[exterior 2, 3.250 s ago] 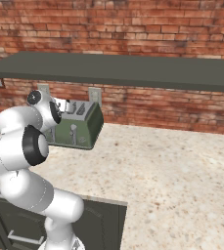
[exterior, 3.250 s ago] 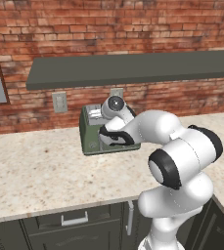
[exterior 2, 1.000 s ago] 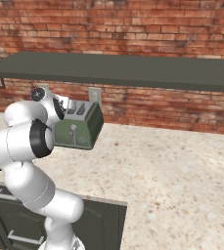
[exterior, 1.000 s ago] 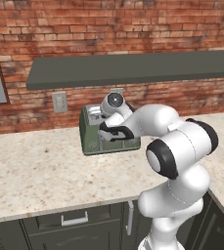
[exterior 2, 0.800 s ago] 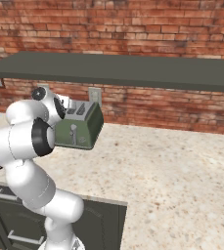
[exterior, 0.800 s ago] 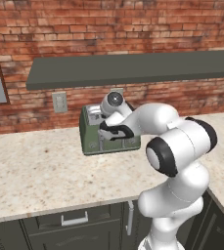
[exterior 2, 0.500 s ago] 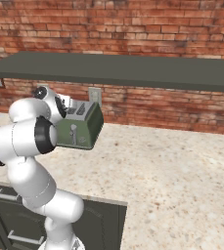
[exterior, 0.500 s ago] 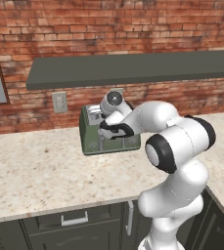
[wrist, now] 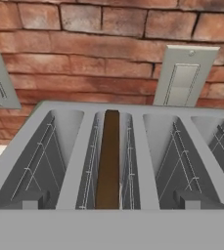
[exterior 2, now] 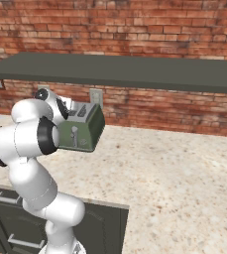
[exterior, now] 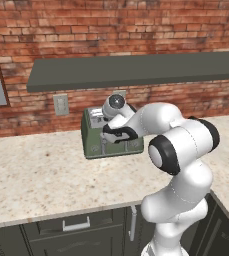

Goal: Start the toaster. Once the lever pops up, take the bread to the plate on the dining counter.

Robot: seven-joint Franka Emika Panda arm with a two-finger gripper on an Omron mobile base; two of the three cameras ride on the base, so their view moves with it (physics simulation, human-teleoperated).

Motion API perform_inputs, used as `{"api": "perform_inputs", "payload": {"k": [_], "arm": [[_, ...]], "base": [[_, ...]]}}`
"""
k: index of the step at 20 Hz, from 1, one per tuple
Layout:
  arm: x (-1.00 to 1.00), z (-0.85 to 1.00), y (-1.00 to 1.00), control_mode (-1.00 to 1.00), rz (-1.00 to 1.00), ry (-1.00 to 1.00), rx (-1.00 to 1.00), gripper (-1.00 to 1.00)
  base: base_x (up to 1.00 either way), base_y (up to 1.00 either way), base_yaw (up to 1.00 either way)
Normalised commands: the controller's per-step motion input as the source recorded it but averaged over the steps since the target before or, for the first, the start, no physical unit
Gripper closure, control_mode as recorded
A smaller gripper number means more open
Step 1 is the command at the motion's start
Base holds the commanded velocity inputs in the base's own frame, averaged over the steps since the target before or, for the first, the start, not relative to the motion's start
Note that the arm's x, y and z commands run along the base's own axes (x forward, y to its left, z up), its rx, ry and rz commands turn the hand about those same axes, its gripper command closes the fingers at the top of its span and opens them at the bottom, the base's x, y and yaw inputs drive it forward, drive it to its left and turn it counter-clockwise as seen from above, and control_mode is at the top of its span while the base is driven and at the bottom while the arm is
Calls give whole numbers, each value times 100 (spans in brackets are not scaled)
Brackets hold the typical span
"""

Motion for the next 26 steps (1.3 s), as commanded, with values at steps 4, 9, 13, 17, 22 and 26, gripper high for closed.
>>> {"api": "perform_inputs", "payload": {"k": [4, 9, 13, 17, 22, 26], "arm": [[0, -2, 0, -100, 0, 0, 0, -100], [0, 0, 0, -100, 0, 0, 0, -100], [0, 0, 0, -100, 0, 0, 0, -100], [0, 0, 1, -100, 0, 0, 0, 100], [0, 0, 1, -100, 0, 0, 0, 100], [0, 0, 0, -100, 0, 0, 0, 100]], "base": [[0, 0, 0], [0, 0, 0], [0, 0, 0], [0, 0, 0], [0, 0, 0], [0, 0, 0]]}}
